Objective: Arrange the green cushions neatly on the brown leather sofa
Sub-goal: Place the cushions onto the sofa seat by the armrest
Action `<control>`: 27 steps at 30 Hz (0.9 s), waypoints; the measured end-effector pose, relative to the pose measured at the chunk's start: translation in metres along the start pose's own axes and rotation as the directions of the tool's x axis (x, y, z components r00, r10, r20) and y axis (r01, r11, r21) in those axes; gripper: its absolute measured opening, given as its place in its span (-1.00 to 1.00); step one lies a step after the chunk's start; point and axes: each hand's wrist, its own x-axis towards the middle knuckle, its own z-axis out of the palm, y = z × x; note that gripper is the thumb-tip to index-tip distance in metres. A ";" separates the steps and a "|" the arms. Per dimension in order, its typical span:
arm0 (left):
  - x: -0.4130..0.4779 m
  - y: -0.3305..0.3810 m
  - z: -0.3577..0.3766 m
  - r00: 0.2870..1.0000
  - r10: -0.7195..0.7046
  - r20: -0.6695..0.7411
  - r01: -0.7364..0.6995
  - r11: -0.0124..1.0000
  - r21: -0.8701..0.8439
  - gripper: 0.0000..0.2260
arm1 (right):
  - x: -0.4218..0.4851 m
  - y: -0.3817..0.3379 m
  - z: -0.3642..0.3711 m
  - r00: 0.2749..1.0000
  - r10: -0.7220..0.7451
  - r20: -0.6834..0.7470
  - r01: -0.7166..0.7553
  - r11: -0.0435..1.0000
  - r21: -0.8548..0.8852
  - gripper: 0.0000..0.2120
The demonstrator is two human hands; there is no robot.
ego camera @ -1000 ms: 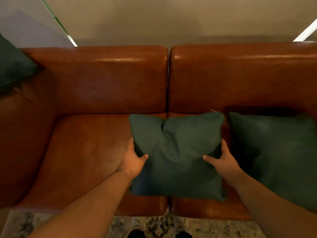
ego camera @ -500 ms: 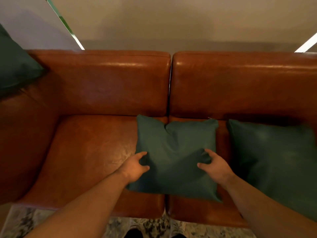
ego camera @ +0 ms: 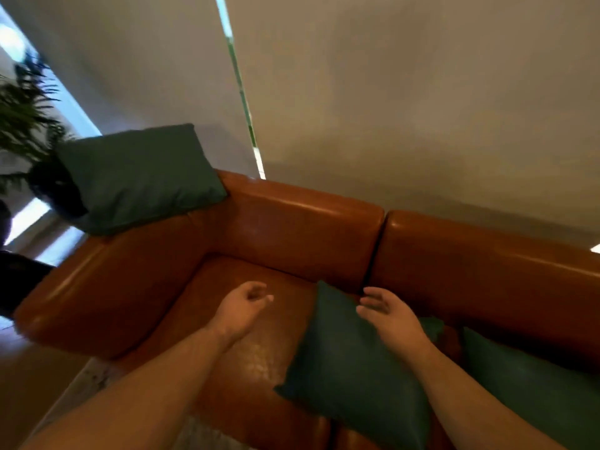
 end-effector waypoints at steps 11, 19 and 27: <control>-0.045 -0.053 -0.194 0.941 -0.024 -0.337 -0.066 0.965 -0.256 -0.64 | -0.022 -0.170 0.156 0.966 -0.227 0.125 0.234 0.971 -0.042 -0.60; -0.048 -0.153 -0.341 0.931 -0.097 -0.351 -0.066 0.904 -0.422 -0.68 | -0.043 -0.219 0.325 0.964 -0.234 0.129 0.240 0.971 -0.026 -0.63; -0.021 -0.185 -0.425 0.935 -0.118 -0.334 -0.069 0.864 -0.499 -0.86 | -0.045 -0.231 0.418 0.972 -0.185 0.145 0.188 0.982 -0.008 -0.60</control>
